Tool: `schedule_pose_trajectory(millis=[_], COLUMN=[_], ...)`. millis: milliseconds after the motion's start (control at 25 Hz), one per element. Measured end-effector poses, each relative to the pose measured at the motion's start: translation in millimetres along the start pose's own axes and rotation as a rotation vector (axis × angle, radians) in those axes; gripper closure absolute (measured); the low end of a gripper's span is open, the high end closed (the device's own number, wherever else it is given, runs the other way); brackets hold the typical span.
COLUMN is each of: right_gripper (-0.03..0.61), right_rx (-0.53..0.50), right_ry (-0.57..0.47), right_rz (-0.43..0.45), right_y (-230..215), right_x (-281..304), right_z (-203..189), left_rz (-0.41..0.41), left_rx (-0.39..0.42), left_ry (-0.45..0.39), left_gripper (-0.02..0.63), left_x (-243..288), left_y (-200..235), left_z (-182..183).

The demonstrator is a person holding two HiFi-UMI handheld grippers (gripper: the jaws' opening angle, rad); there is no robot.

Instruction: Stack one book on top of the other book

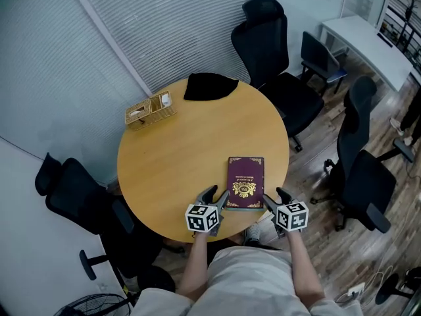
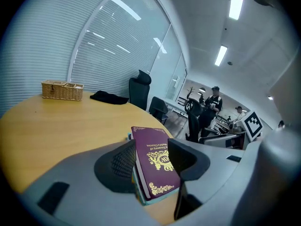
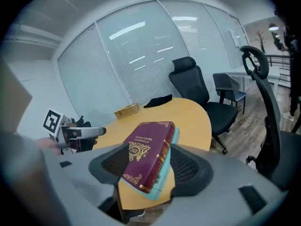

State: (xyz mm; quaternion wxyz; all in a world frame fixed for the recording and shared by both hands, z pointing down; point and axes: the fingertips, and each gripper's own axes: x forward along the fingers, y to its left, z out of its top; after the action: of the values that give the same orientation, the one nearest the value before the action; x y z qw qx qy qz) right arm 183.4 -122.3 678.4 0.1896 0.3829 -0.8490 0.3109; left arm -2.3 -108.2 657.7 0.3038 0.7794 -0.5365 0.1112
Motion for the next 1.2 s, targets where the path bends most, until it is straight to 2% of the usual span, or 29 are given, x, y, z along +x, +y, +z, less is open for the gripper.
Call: schedule_pose_trajectory(millis=[240, 440, 680, 880, 1000, 1200], right_gripper=[0.307, 0.333, 0.388, 0.434, 0.477, 0.546], right_rx=[0.004, -0.023, 0.006, -0.007, -0.001, 0.015], right_ry=[-0.007, -0.012, -0.039, -0.035, -0.039, -0.03], right_rz=[0.031, 0.049, 0.089, 0.088, 0.067, 0.055], right_y=[1.0, 5.4, 11.4, 12.4, 7.1, 6.6], right_x=[-1.5, 1.4, 1.1, 2.2, 0.0, 1.3], right_z=[-1.8, 3.0, 5.7, 7.2, 6.9, 4.1], left_rz=[0.018, 0.037, 0.085, 0.073, 0.047, 0.036], left_rx=[0.032, 0.016, 0.029, 0.012, -0.007, 0.01], left_ry=[-0.018, -0.043, -0.021, -0.065, -0.106, -0.112], left_gripper=[0.387, 0.452, 0.527, 0.581, 0.586, 0.586], left_x=[-13.2, -22.1, -28.1, -33.0, -36.3, -41.1], left_y=[-13.8, -17.3, -17.1, -17.5, -22.7, -25.1], left_z=[2.3, 4.5, 4.8, 13.0, 15.7, 17.4])
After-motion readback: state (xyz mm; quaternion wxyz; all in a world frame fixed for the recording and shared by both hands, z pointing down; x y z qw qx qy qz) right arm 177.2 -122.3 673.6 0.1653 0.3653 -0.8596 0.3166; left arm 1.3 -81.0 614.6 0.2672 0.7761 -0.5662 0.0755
